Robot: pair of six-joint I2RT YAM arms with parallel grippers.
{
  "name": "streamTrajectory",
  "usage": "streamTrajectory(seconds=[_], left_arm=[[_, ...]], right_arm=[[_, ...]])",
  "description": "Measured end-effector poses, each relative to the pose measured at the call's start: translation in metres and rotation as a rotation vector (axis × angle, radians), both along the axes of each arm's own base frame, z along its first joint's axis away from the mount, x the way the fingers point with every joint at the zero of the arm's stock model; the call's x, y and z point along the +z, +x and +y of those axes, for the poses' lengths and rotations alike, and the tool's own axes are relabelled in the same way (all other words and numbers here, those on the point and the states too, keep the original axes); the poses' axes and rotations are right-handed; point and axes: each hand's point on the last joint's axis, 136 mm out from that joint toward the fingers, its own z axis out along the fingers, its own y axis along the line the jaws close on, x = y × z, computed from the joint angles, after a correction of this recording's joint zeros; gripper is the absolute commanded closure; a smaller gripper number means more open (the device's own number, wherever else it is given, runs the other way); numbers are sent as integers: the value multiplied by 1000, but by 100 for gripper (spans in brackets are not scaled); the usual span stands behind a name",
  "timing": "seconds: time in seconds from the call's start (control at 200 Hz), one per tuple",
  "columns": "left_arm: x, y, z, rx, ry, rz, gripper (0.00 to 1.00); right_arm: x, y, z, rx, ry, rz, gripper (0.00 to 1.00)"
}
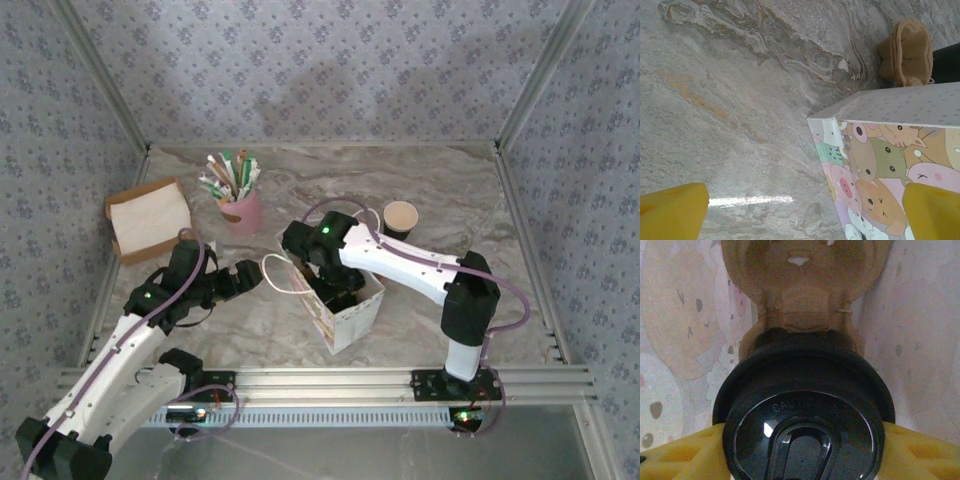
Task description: Pack the takeout coffee
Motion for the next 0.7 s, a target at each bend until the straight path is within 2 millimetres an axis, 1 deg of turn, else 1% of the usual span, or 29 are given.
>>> streamTrajectory(seconds=[0.705], left_arm=[[0,0,0,0,0,0,1]], right_arm=[[0,-1,-2,16,-21,15,34]])
